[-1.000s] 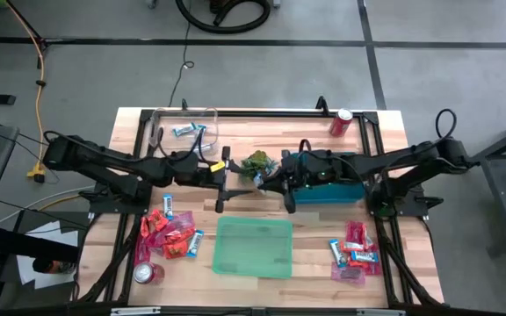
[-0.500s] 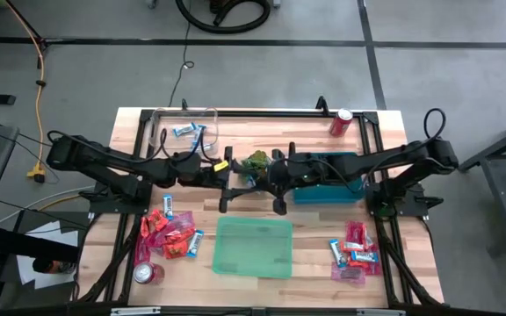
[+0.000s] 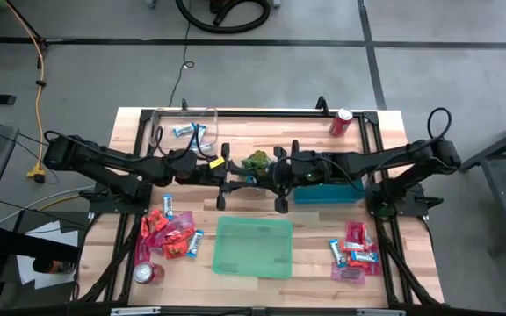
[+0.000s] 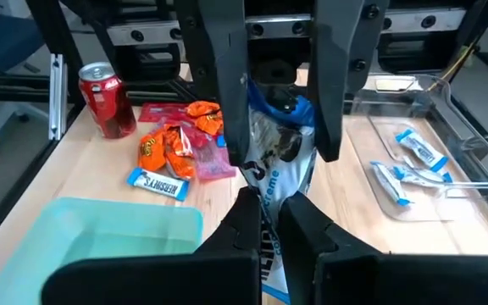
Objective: Sort candy
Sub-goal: Put the white chocolate bar into the transparent bin
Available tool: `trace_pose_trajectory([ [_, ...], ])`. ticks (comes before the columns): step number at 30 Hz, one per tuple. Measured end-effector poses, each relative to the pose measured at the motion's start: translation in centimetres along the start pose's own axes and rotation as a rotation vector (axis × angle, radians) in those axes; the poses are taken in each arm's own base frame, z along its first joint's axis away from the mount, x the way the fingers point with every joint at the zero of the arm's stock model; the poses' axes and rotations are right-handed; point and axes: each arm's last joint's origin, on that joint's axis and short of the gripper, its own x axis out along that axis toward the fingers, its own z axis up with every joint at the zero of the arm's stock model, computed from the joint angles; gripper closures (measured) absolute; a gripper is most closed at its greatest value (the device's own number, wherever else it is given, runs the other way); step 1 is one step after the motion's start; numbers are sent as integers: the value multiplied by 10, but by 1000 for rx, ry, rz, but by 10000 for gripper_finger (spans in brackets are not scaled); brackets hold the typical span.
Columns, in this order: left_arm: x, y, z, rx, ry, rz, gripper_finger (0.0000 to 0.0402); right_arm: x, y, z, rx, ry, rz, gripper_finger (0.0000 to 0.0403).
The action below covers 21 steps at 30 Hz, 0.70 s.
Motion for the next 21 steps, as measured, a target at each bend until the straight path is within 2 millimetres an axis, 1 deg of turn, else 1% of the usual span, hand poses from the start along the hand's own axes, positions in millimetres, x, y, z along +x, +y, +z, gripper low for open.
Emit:
trace_pose_trajectory([
  [2,0,0,0,-5,5,-1,315,0,0,0,2,-1,0,398],
  [4,0,0,-1,-4,11,-3,314,0,0,0,3,-3,1,398],
  [6,0,0,-1,-4,9,-3,324,0,0,0,3,-4,1,398],
  [8,0,0,0,-6,7,-3,342,0,0,2,3,-6,1,393],
  [11,-2,2,2,-10,1,5,355,-1,0,4,15,-11,-31,376],
  [12,-3,3,3,-9,-1,11,361,-2,-1,6,27,-16,-45,367],
  [14,-6,6,6,-13,-6,19,388,-3,-2,11,40,-28,-68,344],
  [15,-8,7,7,-13,-2,18,396,-4,-2,13,41,-30,-76,331],
  [18,-17,14,10,-10,28,32,401,-7,-5,17,35,-21,-137,286],
  [21,-30,23,15,-9,65,68,401,-11,-8,21,3,28,-231,241],
])
